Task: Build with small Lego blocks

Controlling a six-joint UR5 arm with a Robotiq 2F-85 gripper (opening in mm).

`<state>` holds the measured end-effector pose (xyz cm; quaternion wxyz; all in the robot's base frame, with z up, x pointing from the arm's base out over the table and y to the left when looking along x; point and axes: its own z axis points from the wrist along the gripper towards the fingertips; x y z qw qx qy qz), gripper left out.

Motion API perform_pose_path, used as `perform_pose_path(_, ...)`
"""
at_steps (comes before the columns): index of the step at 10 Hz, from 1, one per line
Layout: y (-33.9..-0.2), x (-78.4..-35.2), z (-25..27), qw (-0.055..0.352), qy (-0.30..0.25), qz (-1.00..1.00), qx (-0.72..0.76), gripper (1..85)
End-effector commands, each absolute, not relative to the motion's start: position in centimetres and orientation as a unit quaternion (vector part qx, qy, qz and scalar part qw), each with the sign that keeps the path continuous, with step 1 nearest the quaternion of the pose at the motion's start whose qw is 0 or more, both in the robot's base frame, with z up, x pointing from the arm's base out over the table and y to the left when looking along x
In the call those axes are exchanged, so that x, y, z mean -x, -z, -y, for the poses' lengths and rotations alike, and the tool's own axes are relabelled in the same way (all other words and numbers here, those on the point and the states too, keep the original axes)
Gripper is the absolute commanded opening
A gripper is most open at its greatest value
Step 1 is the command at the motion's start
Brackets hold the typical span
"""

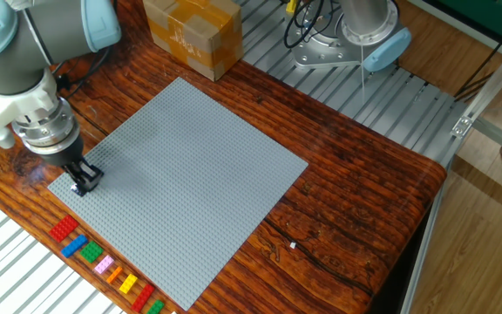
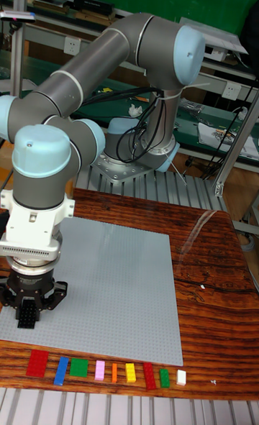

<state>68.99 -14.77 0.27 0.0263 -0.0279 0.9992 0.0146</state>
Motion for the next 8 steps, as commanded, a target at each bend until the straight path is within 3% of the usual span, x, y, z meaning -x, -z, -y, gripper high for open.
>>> perform_pose_path(1,-0.45,-69.40,14.44,0.032,-0.029,-0.999,0.025,60.7)
perform_pose_path(8,-0.41,-69.39,14.78,0.032,-0.026,-0.999,0.024,64.0)
